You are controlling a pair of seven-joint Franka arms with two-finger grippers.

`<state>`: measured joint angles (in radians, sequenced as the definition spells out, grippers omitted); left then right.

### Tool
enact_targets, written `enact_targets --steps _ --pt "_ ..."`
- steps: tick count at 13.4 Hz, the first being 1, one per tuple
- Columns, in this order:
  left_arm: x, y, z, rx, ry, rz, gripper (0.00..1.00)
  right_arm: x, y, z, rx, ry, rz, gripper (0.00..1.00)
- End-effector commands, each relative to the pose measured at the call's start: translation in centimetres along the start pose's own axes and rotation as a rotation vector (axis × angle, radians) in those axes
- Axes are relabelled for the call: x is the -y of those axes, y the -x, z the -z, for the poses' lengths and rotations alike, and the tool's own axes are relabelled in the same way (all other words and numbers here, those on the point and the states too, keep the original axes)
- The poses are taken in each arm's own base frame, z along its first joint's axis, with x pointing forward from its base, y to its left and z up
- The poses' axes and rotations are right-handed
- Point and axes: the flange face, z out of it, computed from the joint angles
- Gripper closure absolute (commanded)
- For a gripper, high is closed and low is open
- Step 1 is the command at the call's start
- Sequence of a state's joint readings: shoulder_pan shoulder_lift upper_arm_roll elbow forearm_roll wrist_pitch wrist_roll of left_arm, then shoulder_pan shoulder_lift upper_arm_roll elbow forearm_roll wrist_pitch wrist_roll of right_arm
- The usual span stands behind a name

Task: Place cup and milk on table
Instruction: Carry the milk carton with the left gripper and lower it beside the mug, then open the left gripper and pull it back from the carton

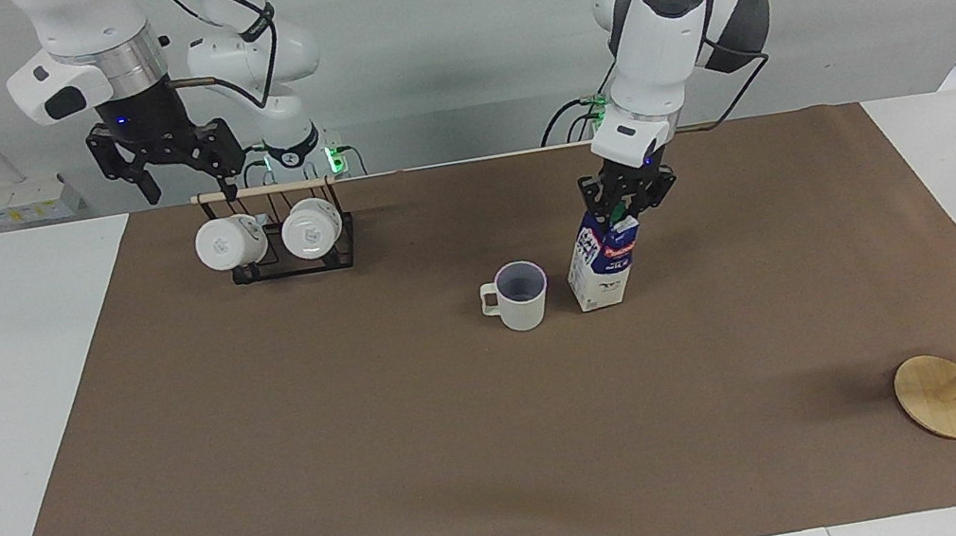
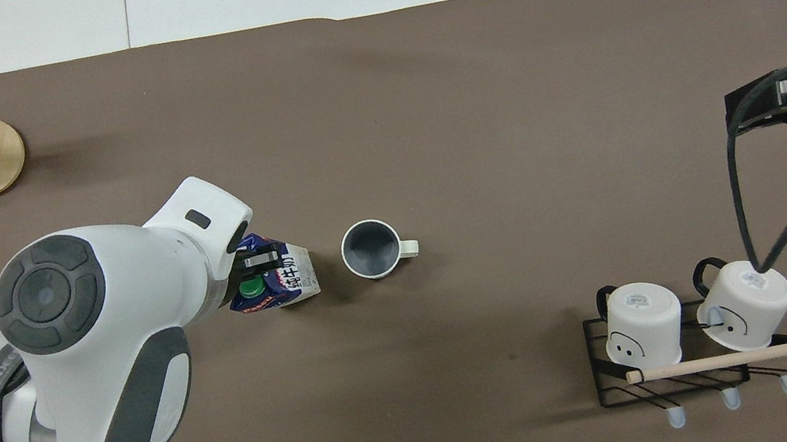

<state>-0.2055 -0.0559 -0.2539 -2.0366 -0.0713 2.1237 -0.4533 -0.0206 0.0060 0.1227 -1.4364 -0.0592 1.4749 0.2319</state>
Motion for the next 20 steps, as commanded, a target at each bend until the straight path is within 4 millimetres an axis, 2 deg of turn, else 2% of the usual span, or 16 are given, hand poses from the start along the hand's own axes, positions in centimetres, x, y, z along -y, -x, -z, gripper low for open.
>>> enact_targets --steps 1,4,5,7,8,10,11,15,18,20 --pt "-1.4 -0.1 -1.3 0.012 -0.014 -0.007 0.58 -0.4 -0.3 0.3 -0.006 -0.024 0.004 0.0" --pt "-2.5 -0.7 -2.0 0.0 -0.038 -0.002 0.55 -0.4 -0.3 0.3 -0.005 -0.024 0.004 0.0" --pt "-2.6 -0.7 -1.9 -0.001 -0.037 -0.004 0.49 -0.3 -0.2 0.3 -0.005 -0.024 0.006 0.0" --pt "-2.5 -0.6 -2.0 0.005 -0.042 -0.004 0.14 -0.4 -0.2 0.3 -0.005 -0.024 0.004 0.0" --pt "-2.4 -0.6 -2.1 0.009 -0.044 -0.01 0.0 -0.4 -0.2 0.3 -0.005 -0.024 0.004 0.0" --pt "-2.5 -0.5 -1.7 0.009 -0.045 -0.018 0.0 -0.3 -0.2 0.3 -0.007 -0.023 0.006 0.0" --pt "-2.4 -0.4 -0.9 0.006 -0.048 -0.02 0.0 -0.3 -0.2 0.3 -0.006 -0.024 0.007 0.0" --pt "-0.9 -1.4 6.0 0.074 -0.092 -0.033 0.0 -0.3 -0.1 0.3 -0.005 -0.022 0.016 0.0" --pt "3.0 -2.4 9.7 0.095 -0.106 -0.072 0.0 -0.3 -0.1 0.1 -0.005 -0.023 0.018 0.0" --pt "6.9 -2.5 11.7 0.114 -0.118 -0.092 0.0 -0.3 -0.1 -0.1 -0.003 -0.023 0.012 0.0"
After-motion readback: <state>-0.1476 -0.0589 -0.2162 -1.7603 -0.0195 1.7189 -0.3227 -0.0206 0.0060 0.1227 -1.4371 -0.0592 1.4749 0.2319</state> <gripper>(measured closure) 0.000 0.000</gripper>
